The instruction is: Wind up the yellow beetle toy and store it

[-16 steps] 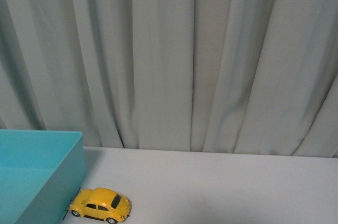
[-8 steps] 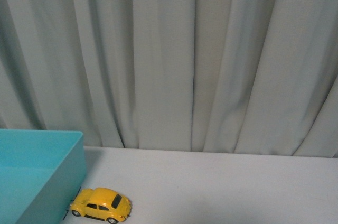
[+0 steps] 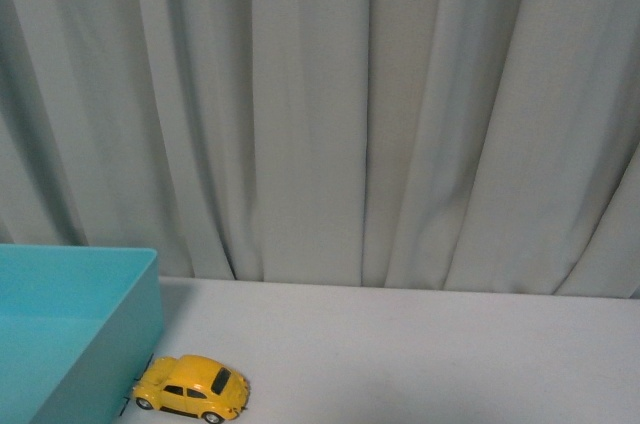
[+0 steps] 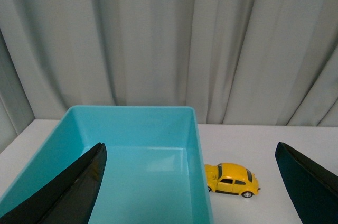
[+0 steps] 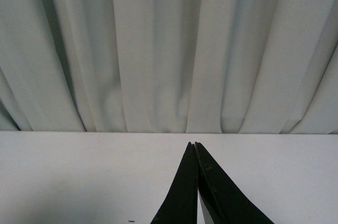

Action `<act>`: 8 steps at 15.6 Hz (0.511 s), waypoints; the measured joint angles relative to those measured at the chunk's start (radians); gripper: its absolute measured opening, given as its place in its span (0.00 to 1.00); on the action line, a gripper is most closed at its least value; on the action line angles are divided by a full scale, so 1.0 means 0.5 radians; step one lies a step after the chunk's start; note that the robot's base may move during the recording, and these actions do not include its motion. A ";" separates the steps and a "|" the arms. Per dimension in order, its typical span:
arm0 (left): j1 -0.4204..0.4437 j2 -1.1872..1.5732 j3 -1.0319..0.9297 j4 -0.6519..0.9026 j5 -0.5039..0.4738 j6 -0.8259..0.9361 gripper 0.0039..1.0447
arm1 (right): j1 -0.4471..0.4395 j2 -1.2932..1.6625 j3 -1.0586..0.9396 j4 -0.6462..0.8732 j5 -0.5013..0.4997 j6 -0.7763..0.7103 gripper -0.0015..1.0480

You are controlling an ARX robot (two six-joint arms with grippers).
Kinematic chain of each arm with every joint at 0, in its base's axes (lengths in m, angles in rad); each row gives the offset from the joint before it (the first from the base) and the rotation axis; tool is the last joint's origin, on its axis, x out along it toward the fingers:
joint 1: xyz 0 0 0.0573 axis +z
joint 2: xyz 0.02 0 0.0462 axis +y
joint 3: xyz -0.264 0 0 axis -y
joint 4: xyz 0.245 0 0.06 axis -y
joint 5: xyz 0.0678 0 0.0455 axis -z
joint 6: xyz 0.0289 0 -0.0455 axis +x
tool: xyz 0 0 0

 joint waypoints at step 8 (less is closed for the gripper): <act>0.000 -0.002 0.000 0.002 -0.002 -0.001 0.94 | 0.000 -0.436 0.001 -0.470 0.006 0.001 0.02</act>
